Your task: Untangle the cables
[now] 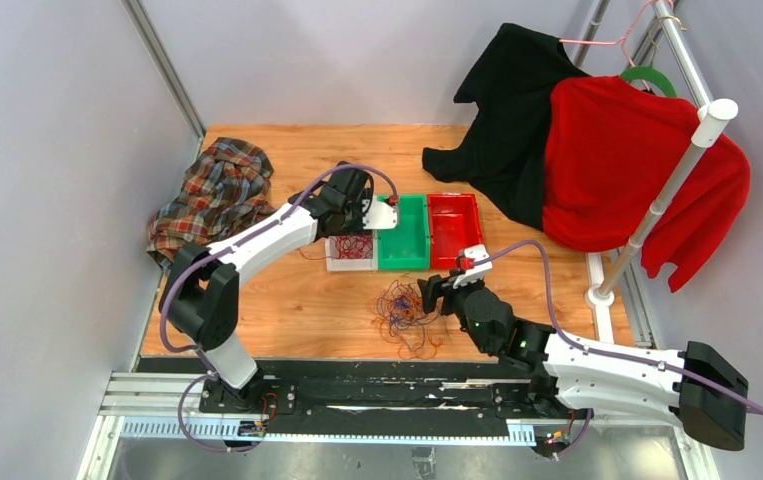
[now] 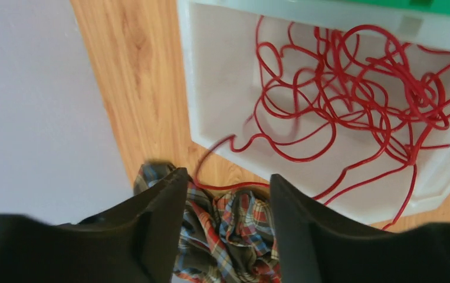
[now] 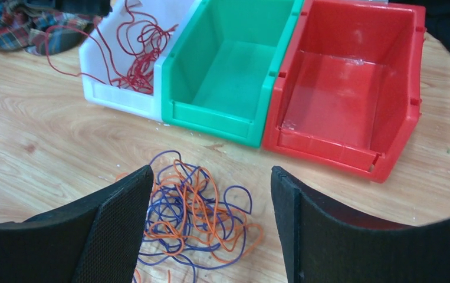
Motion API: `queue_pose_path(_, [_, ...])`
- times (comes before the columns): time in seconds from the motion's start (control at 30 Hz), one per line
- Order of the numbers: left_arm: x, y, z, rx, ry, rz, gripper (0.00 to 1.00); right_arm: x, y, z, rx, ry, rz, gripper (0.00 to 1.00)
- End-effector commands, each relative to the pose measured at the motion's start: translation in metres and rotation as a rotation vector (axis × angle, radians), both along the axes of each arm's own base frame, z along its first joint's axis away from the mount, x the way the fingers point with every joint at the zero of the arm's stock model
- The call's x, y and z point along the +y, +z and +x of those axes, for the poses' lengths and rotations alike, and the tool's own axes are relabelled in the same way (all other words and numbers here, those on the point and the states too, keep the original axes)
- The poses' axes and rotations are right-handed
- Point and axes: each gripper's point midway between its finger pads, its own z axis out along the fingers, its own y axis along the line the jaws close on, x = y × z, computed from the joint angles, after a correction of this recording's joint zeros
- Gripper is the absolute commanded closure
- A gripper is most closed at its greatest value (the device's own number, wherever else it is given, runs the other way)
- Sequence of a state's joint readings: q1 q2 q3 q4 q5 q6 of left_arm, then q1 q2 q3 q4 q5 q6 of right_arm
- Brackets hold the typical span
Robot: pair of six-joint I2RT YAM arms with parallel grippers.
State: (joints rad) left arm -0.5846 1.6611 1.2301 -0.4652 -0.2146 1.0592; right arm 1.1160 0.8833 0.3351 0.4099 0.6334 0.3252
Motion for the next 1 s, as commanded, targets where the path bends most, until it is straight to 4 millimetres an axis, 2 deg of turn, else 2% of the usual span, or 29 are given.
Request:
queue_pose_path(0.0, [-0.008, 0.032, 0.006, -0.021, 0.034, -0.102, 0.3, -0.016, -0.017, 0.002, 0.046, -0.068, -0.035, 0.26])
queue_pose_path(0.03, [-0.01, 0.038, 0.002, 0.001, 0.031, -0.129, 0.19, -0.016, -0.019, 0.001, 0.051, -0.067, -0.041, 0.26])
queue_pose_path(0.1, [-0.014, 0.049, -0.013, 0.069, 0.015, -0.175, 0.04, -0.015, -0.024, 0.0, 0.07, -0.061, -0.06, 0.26])
queue_pose_path(0.13, [-0.018, 0.054, -0.023, 0.111, 0.001, -0.201, 0.01, -0.014, -0.028, 0.0, 0.082, -0.056, -0.074, 0.26])
queue_pose_path(0.27, [-0.036, 0.07, -0.062, 0.244, -0.034, -0.353, 0.02, -0.009, -0.047, -0.003, 0.147, -0.021, -0.114, 0.27])
queue_pose_path(0.37, [-0.052, 0.07, -0.097, 0.336, -0.06, -0.424, 0.02, -0.006, -0.061, -0.006, 0.196, 0.008, -0.113, 0.28])
queue_pose_path(0.5, [-0.075, 0.046, -0.151, 0.487, -0.107, -0.448, 0.02, -0.006, -0.076, -0.004, 0.239, 0.014, -0.095, 0.32])
queue_pose_path(0.6, [-0.094, 0.029, -0.179, 0.608, -0.115, -0.481, 0.01, -0.007, -0.081, 0.0, 0.245, 0.006, -0.081, 0.36])
queue_pose_path(0.83, [-0.144, 0.006, -0.186, 0.706, -0.162, -0.529, 0.06, -0.016, -0.088, -0.002, 0.254, -0.02, -0.044, 0.55])
queue_pose_path(0.97, [-0.166, -0.007, -0.179, 0.736, -0.24, -0.505, 0.12, -0.025, -0.082, -0.007, 0.254, -0.044, 0.02, 0.54])
